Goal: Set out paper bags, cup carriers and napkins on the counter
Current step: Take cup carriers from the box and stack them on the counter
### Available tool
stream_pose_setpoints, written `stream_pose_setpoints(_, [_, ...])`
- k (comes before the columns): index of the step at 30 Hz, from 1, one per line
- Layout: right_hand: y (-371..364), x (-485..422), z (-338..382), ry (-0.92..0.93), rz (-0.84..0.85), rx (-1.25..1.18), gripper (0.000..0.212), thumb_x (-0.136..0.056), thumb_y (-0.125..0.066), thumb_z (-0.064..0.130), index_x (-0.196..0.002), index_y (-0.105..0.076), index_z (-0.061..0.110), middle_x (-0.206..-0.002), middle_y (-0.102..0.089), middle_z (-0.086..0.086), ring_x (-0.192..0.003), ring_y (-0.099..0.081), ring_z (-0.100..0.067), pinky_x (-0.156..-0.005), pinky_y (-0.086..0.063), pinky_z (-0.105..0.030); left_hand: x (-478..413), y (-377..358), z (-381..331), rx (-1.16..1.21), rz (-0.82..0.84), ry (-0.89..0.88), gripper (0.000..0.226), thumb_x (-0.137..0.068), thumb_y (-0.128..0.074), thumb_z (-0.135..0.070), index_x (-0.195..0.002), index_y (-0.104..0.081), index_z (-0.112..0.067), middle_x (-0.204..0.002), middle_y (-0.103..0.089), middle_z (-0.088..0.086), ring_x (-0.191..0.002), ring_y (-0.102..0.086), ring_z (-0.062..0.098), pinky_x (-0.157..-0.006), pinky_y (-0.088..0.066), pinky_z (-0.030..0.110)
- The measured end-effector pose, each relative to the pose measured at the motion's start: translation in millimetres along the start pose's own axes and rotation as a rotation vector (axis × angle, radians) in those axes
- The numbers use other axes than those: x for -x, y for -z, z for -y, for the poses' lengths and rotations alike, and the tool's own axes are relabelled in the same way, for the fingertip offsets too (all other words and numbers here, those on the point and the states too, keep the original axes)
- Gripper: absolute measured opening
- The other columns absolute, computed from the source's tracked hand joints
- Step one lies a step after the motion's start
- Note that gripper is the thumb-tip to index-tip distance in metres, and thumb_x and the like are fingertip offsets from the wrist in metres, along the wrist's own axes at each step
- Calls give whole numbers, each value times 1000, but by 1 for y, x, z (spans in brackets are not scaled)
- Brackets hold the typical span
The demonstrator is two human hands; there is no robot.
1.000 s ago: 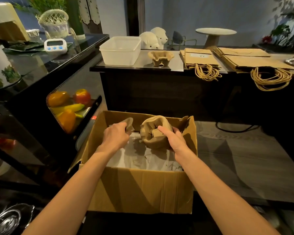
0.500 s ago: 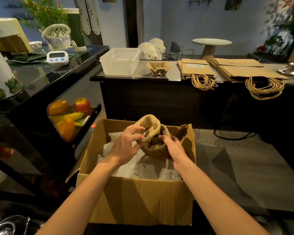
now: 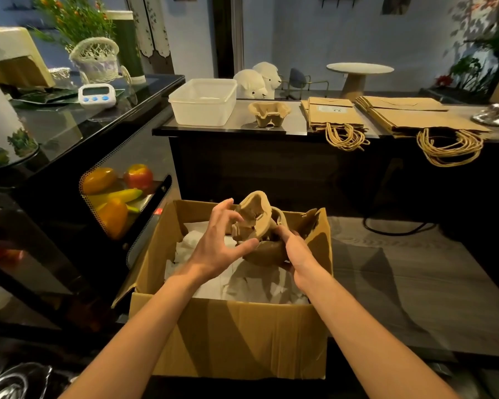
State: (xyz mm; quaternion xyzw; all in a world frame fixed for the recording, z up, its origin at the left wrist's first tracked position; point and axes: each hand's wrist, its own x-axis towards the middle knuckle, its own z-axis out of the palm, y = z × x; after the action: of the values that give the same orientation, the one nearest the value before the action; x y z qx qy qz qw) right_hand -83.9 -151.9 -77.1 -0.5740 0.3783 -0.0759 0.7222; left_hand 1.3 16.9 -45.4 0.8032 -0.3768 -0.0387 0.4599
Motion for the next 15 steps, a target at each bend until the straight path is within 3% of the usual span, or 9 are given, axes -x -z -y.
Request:
stream_pose_setpoints(2, [-1,0,0,-9,7,-5,71,-84,-64,68,-145,-47,36,-139,-57,-2,-127,-52,-28,-115,-39,-52,1,1,-1,69,8,54,74,-74,-75,-56,-137,-41,-36,-148,-37,-14,-131,-37,6,-104,-35,30])
stream_pose_setpoints(4, [-3,3,1,-13,29,-9,75,-81,-65,71,-144,-49,34,-138,-58,-2,-127,-52,-27,-115,-39,-52,0,2,0,97,-5,54,82,-73,-75,-56,-144,-37,-34,-142,-41,-17,-129,-41,5,-102,-37,28])
stream_pose_setpoints(7, [-4,5,2,-7,51,-24,95,-63,-72,80,-143,-52,34,-137,-60,0,-127,-54,-26,-114,-40,-52,-2,3,4,87,-40,26,72,-73,-72,-59,-136,-45,-36,-139,-45,-18,-127,-49,8,-93,-41,18])
stream_pose_setpoints(9, [-4,6,4,3,51,-42,98,-62,-73,82,-143,-50,32,-137,-60,1,-128,-54,-26,-115,-40,-52,-2,4,4,57,-48,13,66,-70,-66,-66,-128,-51,-39,-141,-44,-20,-125,-49,8,-88,-40,14])
stream_pose_setpoints(13, [-6,9,6,31,58,11,112,-53,-62,96,-145,-48,33,-140,-58,0,-130,-53,-26,-114,-42,-51,-1,5,5,32,-15,-1,68,-68,-67,-64,-129,-54,-36,-145,-43,-19,-126,-44,5,-87,-36,8])
stream_pose_setpoints(15, [-6,10,8,55,61,38,107,-57,-56,94,-145,-48,34,-142,-57,0,-130,-53,-26,-114,-42,-51,-2,5,4,9,11,-4,65,-70,-69,-59,-128,-53,-35,-148,-44,-15,-128,-43,6,-87,-35,7])
